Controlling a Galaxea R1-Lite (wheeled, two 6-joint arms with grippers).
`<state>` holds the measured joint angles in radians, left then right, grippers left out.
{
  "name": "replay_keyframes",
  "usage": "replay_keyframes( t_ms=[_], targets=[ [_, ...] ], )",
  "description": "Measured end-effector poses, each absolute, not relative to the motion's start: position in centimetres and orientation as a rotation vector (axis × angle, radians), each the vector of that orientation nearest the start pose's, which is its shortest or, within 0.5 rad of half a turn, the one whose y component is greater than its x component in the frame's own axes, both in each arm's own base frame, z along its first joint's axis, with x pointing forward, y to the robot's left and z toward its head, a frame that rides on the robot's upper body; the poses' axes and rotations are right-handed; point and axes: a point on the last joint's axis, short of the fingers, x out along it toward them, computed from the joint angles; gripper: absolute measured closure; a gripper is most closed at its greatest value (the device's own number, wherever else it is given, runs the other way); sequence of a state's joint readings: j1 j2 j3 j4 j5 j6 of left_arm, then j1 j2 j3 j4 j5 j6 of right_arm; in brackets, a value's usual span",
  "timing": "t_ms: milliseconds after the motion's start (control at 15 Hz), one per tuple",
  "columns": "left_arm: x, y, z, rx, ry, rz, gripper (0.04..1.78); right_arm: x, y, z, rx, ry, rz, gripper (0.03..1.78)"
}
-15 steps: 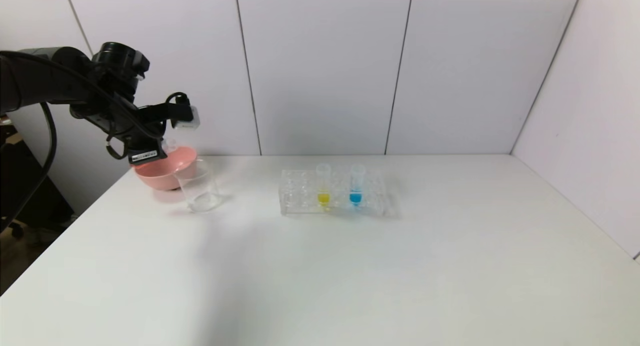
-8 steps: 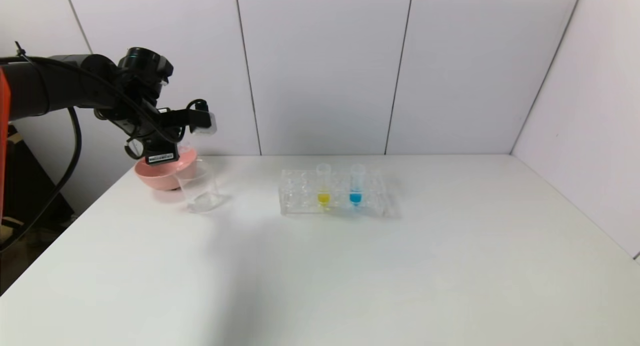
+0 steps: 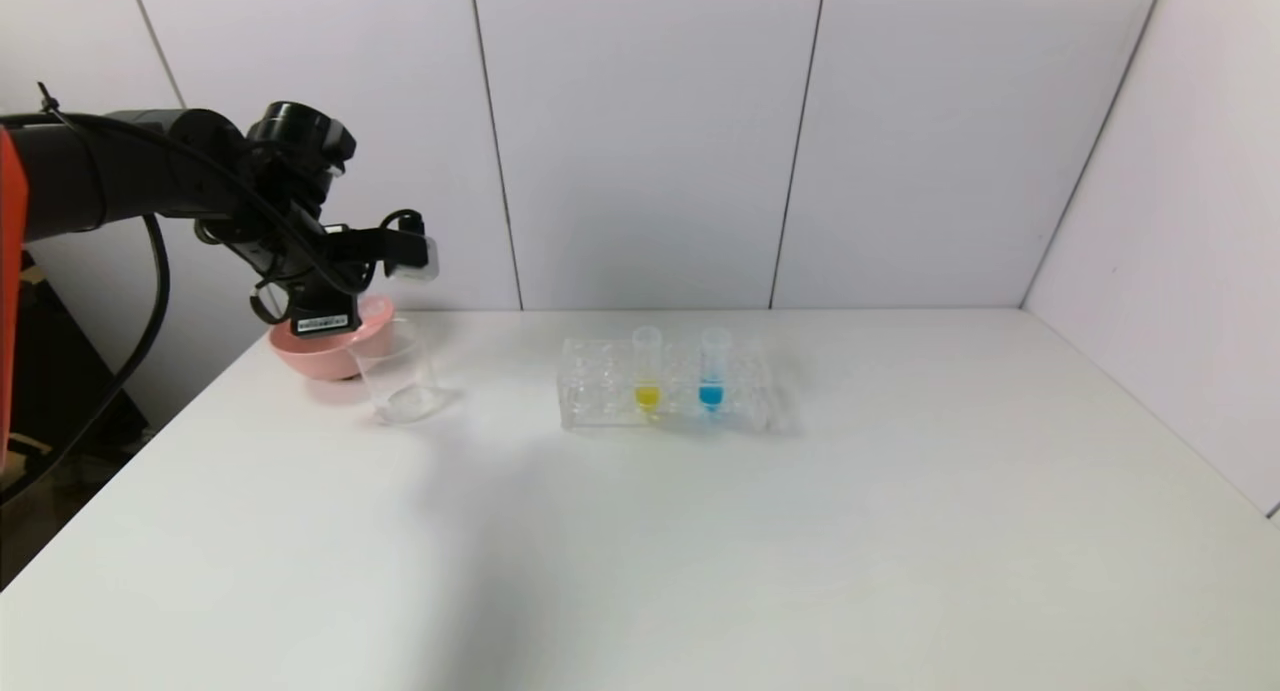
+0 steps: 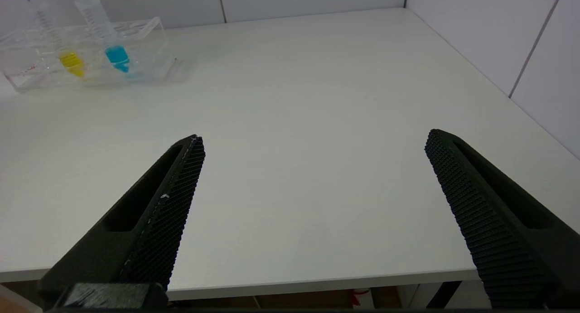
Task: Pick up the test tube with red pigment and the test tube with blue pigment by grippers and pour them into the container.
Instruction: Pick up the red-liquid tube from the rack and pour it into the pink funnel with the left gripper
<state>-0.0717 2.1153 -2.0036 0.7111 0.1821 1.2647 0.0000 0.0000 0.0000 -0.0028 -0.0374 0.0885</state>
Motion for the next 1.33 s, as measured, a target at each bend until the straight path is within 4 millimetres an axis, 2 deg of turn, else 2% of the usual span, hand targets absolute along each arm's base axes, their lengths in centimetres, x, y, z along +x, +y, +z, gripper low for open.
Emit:
replay_keyframes(
  t_ms=[600, 1333],
  targets=[
    [40.6, -3.6, 23.8, 1.373, 0.82, -0.359, 1.39, -2.3, -0.1, 7.6, 0.089, -0.004, -0.037, 0.04],
    [40.6, -4.0, 23.8, 1.422, 0.853, -0.31, 1.39, -2.3, -0.1, 7.6, 0.089, -0.004, -0.038, 0.04]
  ],
)
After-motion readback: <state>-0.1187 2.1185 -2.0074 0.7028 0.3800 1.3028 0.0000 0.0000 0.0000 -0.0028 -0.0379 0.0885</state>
